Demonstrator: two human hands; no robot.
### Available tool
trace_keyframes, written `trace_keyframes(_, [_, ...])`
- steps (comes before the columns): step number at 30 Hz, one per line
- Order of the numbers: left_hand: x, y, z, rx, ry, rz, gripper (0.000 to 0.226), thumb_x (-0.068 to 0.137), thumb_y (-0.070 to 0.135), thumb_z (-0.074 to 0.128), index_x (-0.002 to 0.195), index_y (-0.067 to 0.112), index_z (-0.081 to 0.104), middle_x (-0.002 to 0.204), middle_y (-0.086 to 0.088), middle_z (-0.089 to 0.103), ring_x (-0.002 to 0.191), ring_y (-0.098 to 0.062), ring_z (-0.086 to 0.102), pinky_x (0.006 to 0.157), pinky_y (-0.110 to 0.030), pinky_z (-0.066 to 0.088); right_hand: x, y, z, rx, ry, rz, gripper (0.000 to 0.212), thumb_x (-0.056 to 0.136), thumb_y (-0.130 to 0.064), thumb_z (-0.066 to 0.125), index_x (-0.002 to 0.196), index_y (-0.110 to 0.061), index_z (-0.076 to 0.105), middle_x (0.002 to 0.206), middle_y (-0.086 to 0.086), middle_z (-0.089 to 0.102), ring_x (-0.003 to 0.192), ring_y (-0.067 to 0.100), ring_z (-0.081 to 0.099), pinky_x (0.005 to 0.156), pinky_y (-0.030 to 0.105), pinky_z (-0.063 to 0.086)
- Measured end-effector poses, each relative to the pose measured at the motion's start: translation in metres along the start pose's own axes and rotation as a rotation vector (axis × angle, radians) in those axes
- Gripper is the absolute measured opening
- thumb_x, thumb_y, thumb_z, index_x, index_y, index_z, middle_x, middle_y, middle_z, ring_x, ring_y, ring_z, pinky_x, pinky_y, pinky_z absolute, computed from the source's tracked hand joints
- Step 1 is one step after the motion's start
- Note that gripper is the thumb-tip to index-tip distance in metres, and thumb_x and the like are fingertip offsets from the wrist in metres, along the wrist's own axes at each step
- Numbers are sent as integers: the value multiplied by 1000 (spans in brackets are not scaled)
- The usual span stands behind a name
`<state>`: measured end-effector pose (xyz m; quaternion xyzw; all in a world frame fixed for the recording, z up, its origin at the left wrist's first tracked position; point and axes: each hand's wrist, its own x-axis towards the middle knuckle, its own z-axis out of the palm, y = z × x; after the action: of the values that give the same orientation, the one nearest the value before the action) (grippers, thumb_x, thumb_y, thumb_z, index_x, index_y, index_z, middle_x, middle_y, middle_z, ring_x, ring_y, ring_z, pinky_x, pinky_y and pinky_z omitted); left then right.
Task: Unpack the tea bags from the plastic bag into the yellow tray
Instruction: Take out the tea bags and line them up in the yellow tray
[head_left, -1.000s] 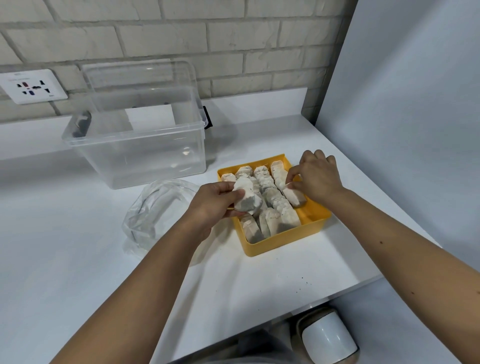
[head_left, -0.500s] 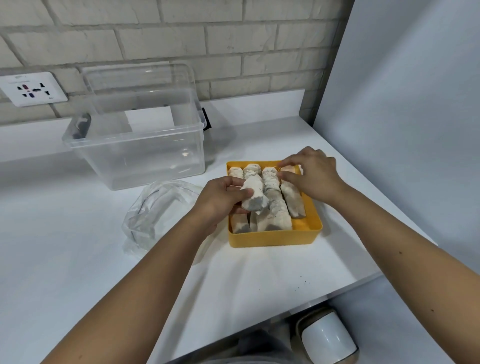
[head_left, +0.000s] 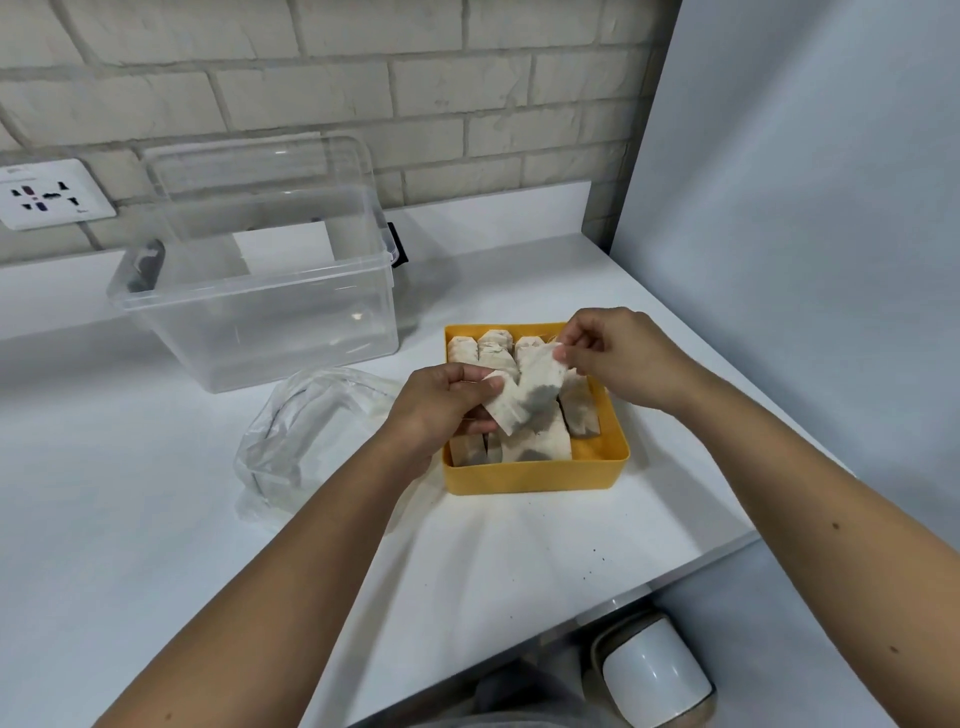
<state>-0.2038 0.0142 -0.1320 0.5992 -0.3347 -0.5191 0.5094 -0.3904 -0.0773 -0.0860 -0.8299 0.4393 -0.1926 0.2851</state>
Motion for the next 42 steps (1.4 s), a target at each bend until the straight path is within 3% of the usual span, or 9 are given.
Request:
trace_keyframes(6, [5, 0, 4, 40, 2, 47, 13, 89, 14, 72, 100, 7, 72, 90, -8, 74, 70, -15, 72, 64, -25, 60, -16, 12, -15, -341, -337, 108, 10, 90, -29, 67, 80, -26, 64, 78, -17, 60, 81, 6, 57, 66, 19, 37])
trace_keyframes(10, [7, -2, 8, 72, 8, 55, 6, 88, 14, 73, 94, 13, 73, 97, -11, 72, 72, -16, 70, 63, -23, 59, -9, 25, 3, -761, -222, 55, 16, 93, -37, 58, 99, -24, 66, 106, -1, 56, 111, 24, 47, 89, 38, 33])
trace_keyframes(13, [5, -1, 8, 96, -17, 49, 12, 85, 7, 75, 93, 15, 72, 93, -13, 66, 74, -20, 67, 61, -21, 58, -1, 34, 13, -963, -138, -6, 26, 94, -40, 56, 110, -23, 67, 120, 5, 51, 118, 27, 41, 96, 43, 31])
trace_keyframes(17, [2, 1, 4, 127, -39, 53, 22, 83, -2, 74, 92, 17, 71, 86, -7, 59, 68, -15, 64, 59, -18, 58, 5, 41, 22, -925, -17, -78, 24, 92, -42, 60, 108, -27, 69, 123, 1, 50, 120, 25, 38, 98, 41, 28])
trace_keyframes(24, [3, -1, 3, 132, -25, 60, 19, 86, 1, 72, 95, 16, 74, 93, -12, 61, 70, -17, 64, 61, -18, 57, 6, 44, 24, -933, -8, -61, 31, 84, -45, 66, 112, -30, 66, 132, -1, 48, 128, 23, 35, 110, 45, 17])
trace_keyframes(29, [4, 2, 11, 136, -73, 102, 20, 85, 0, 73, 98, 15, 75, 86, -10, 54, 75, -17, 61, 66, -22, 60, -2, 9, 6, -330, -44, -56, 36, 70, -54, 78, 102, -42, 65, 107, -15, 58, 101, 10, 49, 92, 35, 29])
trace_keyframes(34, [5, 9, 28, 144, -108, 141, 22, 85, -3, 72, 104, 7, 71, 92, -11, 65, 80, -17, 68, 69, -26, 62, -7, -2, 2, -410, -17, -88, 15, 83, -49, 70, 82, -36, 63, 85, -17, 61, 87, 8, 53, 90, 35, 27])
trace_keyframes(38, [7, 4, 27, 144, -82, 152, 21, 86, -3, 70, 101, 10, 72, 84, -5, 69, 81, -15, 70, 69, -26, 61, -16, 12, -6, -550, -90, 8, 17, 86, -45, 68, 87, -29, 67, 111, -9, 61, 109, 17, 48, 92, 37, 27])
trace_keyframes(42, [7, -1, 18, 137, -60, 160, 21, 85, -1, 72, 101, 12, 73, 81, -3, 70, 79, -17, 72, 72, -30, 61, -25, 29, -5, -551, -233, 77, 12, 85, -44, 69, 82, -33, 65, 148, -13, 41, 135, 20, 31, 108, 43, 20])
